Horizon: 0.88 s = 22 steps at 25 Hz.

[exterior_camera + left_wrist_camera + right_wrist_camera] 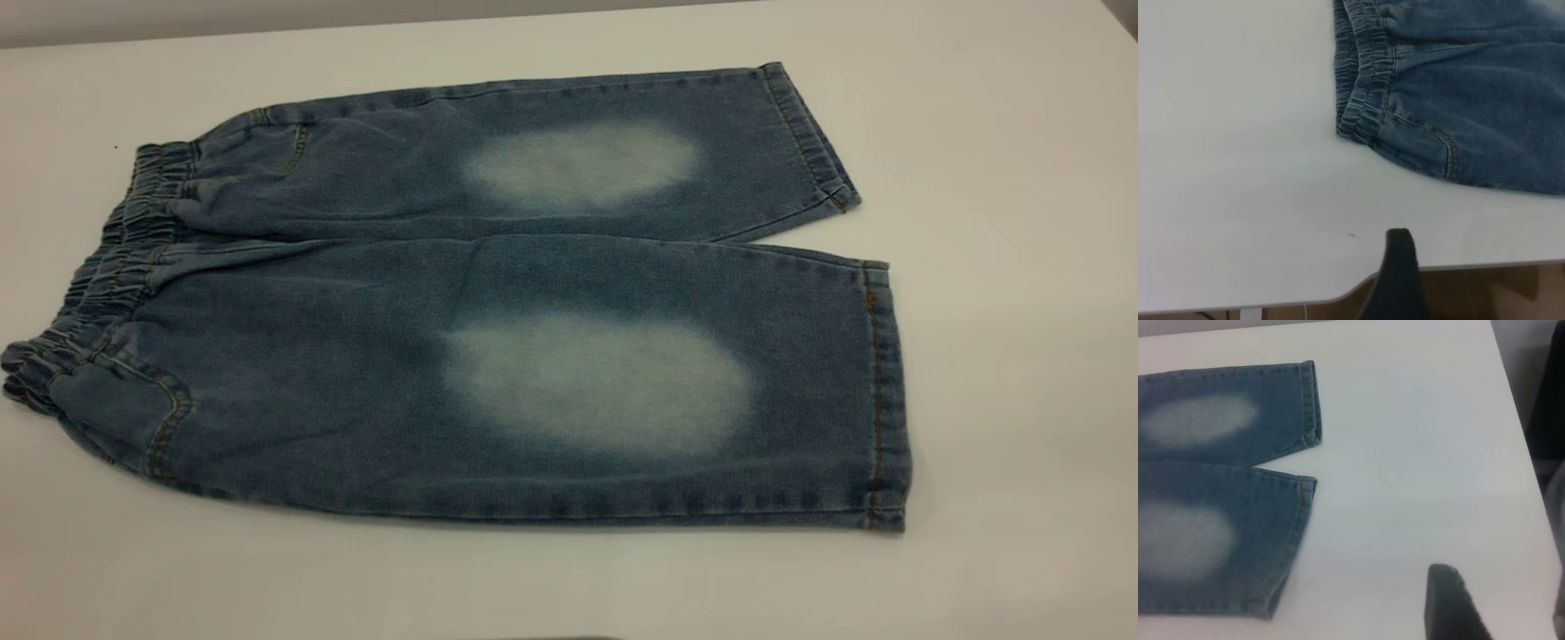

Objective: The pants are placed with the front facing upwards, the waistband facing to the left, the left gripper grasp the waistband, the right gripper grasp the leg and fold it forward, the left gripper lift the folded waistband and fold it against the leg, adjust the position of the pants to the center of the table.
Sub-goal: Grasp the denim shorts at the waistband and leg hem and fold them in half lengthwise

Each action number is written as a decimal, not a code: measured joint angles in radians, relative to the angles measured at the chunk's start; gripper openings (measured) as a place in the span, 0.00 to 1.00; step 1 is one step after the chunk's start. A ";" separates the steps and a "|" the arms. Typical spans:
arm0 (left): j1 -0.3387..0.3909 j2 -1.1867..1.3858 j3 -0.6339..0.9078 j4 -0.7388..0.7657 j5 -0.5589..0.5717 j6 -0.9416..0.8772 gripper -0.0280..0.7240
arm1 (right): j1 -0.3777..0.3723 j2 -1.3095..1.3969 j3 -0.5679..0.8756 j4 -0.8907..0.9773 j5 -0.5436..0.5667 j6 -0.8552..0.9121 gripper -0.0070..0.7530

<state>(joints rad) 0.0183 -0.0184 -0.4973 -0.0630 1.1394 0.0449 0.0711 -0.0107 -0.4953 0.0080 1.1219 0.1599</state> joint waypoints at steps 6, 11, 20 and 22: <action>0.000 0.000 0.000 0.000 0.000 0.000 0.77 | 0.000 0.000 0.000 0.000 0.000 0.000 0.37; 0.000 0.000 0.002 -0.001 -0.004 0.000 0.77 | 0.000 0.000 0.000 0.000 -0.004 0.002 0.37; 0.000 0.058 -0.026 0.007 -0.031 -0.045 0.77 | 0.000 0.123 0.000 0.077 -0.050 0.006 0.39; 0.000 0.145 -0.049 0.016 -0.064 -0.085 0.77 | 0.000 0.213 0.000 0.128 -0.102 -0.011 0.41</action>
<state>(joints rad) 0.0183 0.1266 -0.5464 -0.0472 1.0749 -0.0405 0.0711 0.2020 -0.4953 0.1361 1.0195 0.1489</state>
